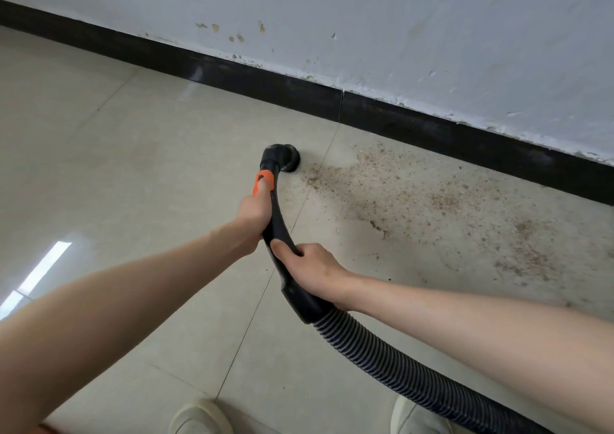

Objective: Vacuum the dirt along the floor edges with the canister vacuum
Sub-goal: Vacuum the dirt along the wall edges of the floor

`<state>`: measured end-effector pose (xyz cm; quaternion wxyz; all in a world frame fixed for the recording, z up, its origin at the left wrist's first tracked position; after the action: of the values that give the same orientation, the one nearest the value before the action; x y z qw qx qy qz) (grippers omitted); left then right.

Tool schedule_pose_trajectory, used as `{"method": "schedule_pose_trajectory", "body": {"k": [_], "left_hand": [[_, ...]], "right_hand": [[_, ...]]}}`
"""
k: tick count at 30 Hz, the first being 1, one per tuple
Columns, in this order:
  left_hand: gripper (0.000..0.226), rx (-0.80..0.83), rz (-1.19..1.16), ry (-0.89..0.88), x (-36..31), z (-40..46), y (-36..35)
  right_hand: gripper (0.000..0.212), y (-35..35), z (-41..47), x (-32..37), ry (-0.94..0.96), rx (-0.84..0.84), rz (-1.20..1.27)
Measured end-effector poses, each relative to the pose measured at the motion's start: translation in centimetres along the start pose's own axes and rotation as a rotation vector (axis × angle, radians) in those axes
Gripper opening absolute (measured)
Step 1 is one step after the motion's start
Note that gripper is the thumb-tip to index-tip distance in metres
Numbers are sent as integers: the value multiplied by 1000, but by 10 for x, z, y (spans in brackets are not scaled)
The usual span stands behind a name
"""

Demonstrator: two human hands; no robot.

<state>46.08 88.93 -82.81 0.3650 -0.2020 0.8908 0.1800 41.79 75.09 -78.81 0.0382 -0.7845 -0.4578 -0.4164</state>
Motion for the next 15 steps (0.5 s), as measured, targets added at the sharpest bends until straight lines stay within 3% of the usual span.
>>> {"method": "schedule_pose_trajectory", "body": {"k": [15], "left_hand": [[53,230,33,70,-12,-20,-28]], "right_hand": [[47,0,-15,-10,-79,-129,0]]}}
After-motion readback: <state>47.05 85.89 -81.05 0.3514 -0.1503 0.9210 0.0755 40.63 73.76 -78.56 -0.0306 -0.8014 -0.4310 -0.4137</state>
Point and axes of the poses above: each hand's wrist, its own z-axis towards the middle knuckle, its own y-axis out of the back of the hand, x = y × z, the point moved 1 cm from there along z, towards the middle knuckle, and after that the axes turned 7 degrees about -z, right-handed, at the moved point
